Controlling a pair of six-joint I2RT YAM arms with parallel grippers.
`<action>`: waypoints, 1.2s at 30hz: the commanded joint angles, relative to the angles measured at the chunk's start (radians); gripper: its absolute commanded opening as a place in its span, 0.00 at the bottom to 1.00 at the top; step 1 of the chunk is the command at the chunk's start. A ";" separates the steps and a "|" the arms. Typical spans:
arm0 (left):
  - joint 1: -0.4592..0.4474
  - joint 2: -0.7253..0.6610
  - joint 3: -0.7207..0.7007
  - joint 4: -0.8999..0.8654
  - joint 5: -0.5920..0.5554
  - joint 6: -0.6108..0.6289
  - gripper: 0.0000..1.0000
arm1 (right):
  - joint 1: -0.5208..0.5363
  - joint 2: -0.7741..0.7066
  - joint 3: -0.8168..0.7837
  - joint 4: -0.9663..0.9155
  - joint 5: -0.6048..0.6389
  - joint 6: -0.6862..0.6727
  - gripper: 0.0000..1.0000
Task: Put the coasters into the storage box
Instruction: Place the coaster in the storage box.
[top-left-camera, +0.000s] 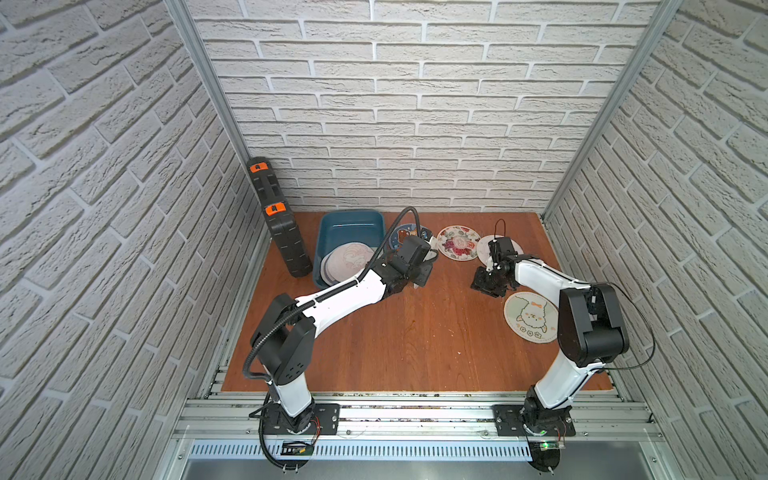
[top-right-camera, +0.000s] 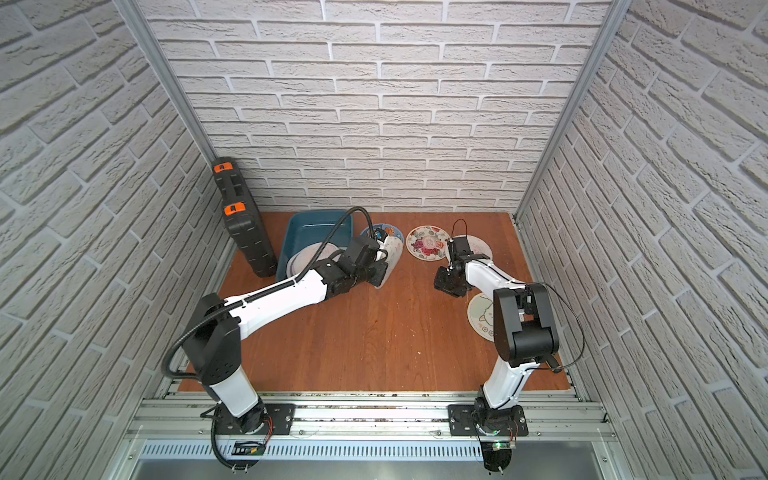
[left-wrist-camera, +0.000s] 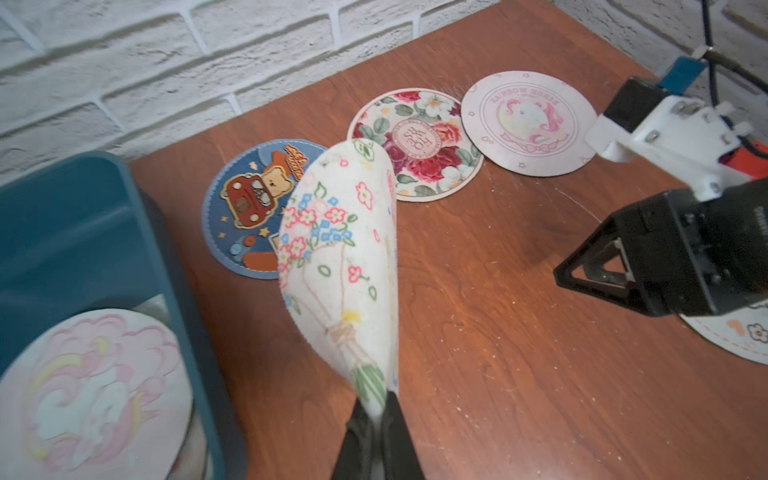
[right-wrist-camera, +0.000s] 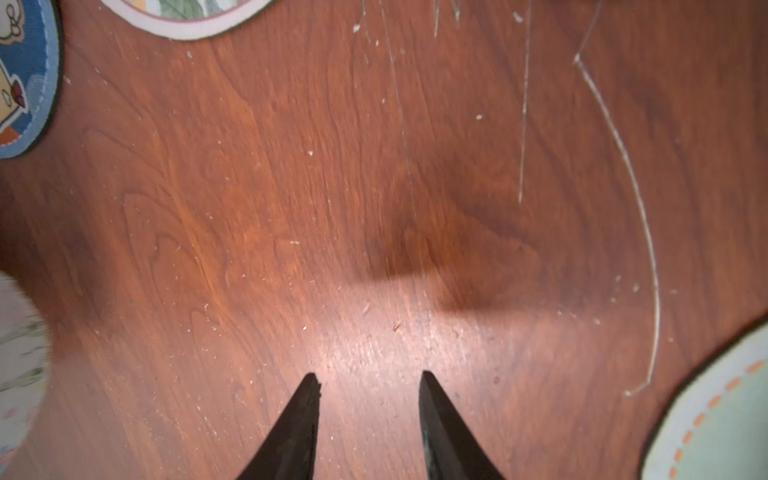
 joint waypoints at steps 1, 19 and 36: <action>0.031 -0.084 -0.022 -0.029 -0.096 0.055 0.00 | 0.027 -0.031 0.008 -0.029 0.046 0.009 0.41; 0.306 -0.286 -0.156 -0.066 -0.148 -0.050 0.00 | 0.075 -0.022 0.041 -0.047 0.065 0.002 0.41; 0.406 -0.142 -0.172 0.057 0.042 -0.110 0.00 | 0.096 -0.017 0.028 -0.053 0.076 0.005 0.41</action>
